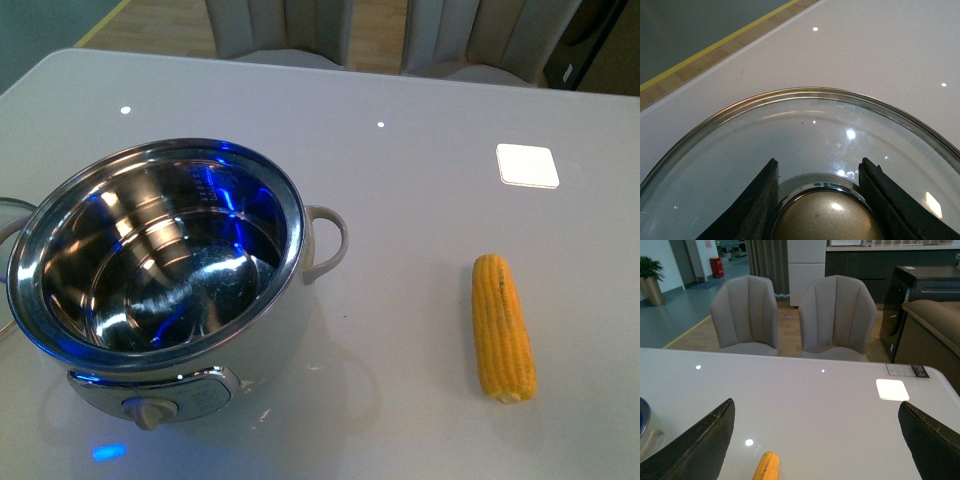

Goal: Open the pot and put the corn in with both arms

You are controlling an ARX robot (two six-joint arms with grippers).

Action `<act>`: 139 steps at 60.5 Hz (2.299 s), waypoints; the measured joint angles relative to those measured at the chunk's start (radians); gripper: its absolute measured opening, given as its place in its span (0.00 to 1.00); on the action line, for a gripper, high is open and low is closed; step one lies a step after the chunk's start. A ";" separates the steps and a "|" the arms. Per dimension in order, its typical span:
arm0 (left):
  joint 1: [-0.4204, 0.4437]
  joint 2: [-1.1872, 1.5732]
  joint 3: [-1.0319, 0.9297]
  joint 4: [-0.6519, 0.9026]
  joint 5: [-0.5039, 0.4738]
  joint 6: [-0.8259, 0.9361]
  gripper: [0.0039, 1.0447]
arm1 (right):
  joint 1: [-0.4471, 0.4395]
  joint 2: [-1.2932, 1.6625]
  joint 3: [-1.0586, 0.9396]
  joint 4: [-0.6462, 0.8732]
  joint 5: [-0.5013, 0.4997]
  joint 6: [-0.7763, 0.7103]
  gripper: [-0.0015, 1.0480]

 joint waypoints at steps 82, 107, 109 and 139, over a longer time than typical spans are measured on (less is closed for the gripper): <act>0.062 -0.863 -0.514 -0.097 0.208 0.018 0.94 | 0.000 0.000 0.000 0.000 0.000 0.000 0.92; -0.024 -1.593 -0.764 -0.549 0.248 -0.047 0.94 | 0.000 0.000 0.000 0.000 0.000 0.000 0.92; -0.031 -1.635 -0.771 -0.581 0.248 -0.050 0.94 | 0.000 0.000 0.000 0.000 0.000 0.000 0.92; -0.071 -2.005 -0.854 -0.968 0.331 -0.094 0.94 | 0.000 0.000 0.000 0.000 0.000 0.000 0.92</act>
